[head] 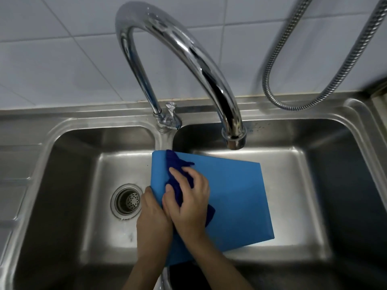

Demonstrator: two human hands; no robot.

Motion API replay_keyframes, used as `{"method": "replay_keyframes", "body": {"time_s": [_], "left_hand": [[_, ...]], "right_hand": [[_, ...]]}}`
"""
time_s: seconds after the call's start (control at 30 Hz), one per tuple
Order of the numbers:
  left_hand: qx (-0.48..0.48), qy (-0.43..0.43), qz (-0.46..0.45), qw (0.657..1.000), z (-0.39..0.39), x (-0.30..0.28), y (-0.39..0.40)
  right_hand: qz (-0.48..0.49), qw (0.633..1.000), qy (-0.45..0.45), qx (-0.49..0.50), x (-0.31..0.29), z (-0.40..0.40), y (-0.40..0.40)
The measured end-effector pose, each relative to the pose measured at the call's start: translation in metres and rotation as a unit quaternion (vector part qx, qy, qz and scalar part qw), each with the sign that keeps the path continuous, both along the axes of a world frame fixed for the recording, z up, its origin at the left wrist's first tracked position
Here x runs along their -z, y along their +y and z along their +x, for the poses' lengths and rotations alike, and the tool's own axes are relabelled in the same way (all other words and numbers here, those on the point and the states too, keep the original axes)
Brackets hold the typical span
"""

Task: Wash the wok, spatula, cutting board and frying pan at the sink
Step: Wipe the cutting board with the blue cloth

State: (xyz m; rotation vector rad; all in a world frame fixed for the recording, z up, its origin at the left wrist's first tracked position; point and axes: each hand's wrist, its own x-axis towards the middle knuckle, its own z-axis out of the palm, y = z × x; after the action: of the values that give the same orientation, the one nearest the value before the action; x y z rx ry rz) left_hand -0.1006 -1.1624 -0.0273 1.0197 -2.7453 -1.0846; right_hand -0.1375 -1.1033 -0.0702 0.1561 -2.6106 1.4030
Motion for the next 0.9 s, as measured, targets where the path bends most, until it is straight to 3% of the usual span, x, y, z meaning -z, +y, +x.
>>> {"method": "replay_keyframes", "body": {"time_s": [0.13,0.23,0.33,0.4,0.6,0.77,0.83,0.9], "left_hand": [[0.003,-0.025,-0.022,0.999,-0.002,0.009,-0.002],[0.004,-0.038,-0.026,0.999,0.0,0.012,-0.002],[0.02,-0.032,-0.022,0.999,0.002,0.012,-0.002],[0.065,-0.01,-0.071,0.995,0.003,0.013,-0.003],[0.177,0.012,-0.209,0.962,0.002,0.02,-0.006],[0.205,0.021,-0.238,0.949,0.002,0.027,-0.008],[0.2,0.025,-0.225,0.953,0.001,0.027,-0.008],[0.2,0.027,-0.215,0.956,0.0,0.026,-0.007]], "right_hand": [[0.039,0.998,0.045,-0.028,0.031,-0.027,0.029],[0.066,0.994,-0.017,0.085,0.074,-0.059,0.078],[0.102,0.963,-0.125,0.215,0.108,-0.081,0.131],[0.099,0.95,-0.158,0.25,0.109,-0.079,0.14],[0.031,0.996,-0.046,0.064,0.038,-0.043,0.047],[0.043,0.994,0.055,-0.078,0.034,-0.037,0.038],[0.062,0.996,0.044,-0.038,0.054,-0.05,0.057],[0.084,0.994,-0.013,0.074,0.082,-0.067,0.087]]}}
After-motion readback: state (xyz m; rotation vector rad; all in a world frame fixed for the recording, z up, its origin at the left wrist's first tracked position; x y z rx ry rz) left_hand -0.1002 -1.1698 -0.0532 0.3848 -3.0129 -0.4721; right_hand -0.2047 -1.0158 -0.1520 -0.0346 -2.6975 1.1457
